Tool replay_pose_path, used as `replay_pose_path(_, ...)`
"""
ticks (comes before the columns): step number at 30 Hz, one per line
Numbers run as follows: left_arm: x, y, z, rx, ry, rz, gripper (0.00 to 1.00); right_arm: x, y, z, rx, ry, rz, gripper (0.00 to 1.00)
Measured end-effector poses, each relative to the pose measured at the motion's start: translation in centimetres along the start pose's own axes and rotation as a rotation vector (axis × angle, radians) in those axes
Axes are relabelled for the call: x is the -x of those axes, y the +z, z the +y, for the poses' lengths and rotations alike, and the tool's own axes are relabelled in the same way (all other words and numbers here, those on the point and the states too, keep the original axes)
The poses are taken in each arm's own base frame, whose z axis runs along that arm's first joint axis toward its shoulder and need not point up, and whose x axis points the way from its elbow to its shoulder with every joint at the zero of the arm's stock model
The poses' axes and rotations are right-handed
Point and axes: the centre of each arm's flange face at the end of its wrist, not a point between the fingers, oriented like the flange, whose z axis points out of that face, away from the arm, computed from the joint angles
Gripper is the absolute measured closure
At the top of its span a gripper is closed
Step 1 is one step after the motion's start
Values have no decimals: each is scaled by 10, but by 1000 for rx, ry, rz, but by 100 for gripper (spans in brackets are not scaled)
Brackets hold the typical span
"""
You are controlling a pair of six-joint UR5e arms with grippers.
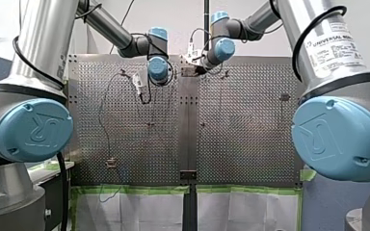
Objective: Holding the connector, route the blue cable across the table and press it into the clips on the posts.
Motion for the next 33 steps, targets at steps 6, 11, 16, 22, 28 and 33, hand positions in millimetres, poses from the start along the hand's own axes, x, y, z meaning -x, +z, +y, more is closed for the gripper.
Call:
replay_pose_path(6, 29, -9, -10, -59, -15, -52, 100, -24, -14, -11, -36, -5, 37, 100)
replay_pose_path(11, 31, -6, -12, -85, -17, -66, 100, -21, -13, -14, -63, -5, 31, 100)
replay_pose_path(16, 11, 1, -11, -78, 5, -40, 100, -8, -6, -13, -71, -2, 10, 100)
replay_pose_path(22, -3, 13, -7, -67, 10, -43, 100, 2, 1, -7, -65, -1, -4, 100)
replay_pose_path(28, 1, 23, -5, -74, -4, -76, 100, 10, 7, -5, -76, 0, -11, 100)
replay_pose_path(33, 5, 27, -4, -76, -7, -86, 100, 10, 11, -2, -89, 0, -4, 100)
